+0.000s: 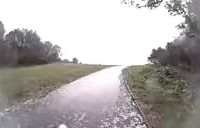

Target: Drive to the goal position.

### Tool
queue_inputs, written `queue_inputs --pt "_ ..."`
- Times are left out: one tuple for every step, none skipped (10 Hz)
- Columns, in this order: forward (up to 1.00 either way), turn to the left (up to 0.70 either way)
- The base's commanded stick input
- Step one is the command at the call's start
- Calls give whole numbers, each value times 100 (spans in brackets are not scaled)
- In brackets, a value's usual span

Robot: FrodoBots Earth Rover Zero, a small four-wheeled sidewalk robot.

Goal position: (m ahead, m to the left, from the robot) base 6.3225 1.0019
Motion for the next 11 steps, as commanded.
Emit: queue_inputs --pt "85 0" --pt "85 0" --pt "85 0" --pt "85 0" --pt "85 0" --pt "85 0" --pt "85 0" --pt "85 0" --pt "85 0" --pt "85 0" --pt "85 0"
